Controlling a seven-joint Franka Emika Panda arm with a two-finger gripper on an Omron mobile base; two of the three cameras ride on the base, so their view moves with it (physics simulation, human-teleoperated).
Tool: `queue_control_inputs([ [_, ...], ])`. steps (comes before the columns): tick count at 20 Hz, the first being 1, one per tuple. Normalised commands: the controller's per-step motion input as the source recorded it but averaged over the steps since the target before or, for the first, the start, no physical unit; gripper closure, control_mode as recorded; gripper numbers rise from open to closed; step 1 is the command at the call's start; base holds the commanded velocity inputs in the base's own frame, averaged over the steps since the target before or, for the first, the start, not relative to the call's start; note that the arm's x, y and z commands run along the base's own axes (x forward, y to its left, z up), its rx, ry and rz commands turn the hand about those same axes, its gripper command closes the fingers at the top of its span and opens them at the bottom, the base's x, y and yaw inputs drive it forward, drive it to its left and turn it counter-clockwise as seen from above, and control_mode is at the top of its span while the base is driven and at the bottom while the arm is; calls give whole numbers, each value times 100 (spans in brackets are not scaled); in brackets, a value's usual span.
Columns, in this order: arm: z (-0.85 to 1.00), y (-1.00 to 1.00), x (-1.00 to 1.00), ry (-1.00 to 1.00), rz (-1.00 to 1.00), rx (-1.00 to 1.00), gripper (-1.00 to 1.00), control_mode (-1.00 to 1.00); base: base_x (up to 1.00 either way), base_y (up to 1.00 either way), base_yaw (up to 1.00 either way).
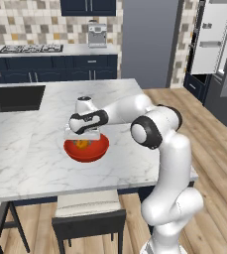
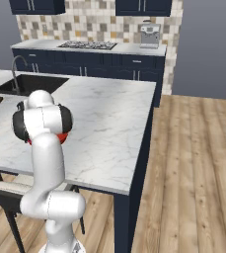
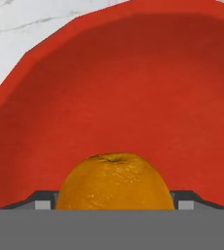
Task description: Retrieve the orange and apple from the fridge and place them into the bowl on the dining table.
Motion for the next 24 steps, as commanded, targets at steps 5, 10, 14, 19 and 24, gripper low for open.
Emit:
queue_control_inputs([
  [5, 0, -1, 0, -8, -5, 0, -100, -100, 0, 0, 0],
  [10, 7, -14, -13, -15, -6, 0, -100, -100, 0, 0, 0],
  [14, 36, -50, -92, -13, -11, 1, -100, -100, 0, 0, 0],
  [19, 32, -61, -100, -18, -14, 5, -100, -100, 0, 0, 0],
  [24, 54, -63, -100, -21, -17, 6, -100, -100, 0, 0, 0],
])
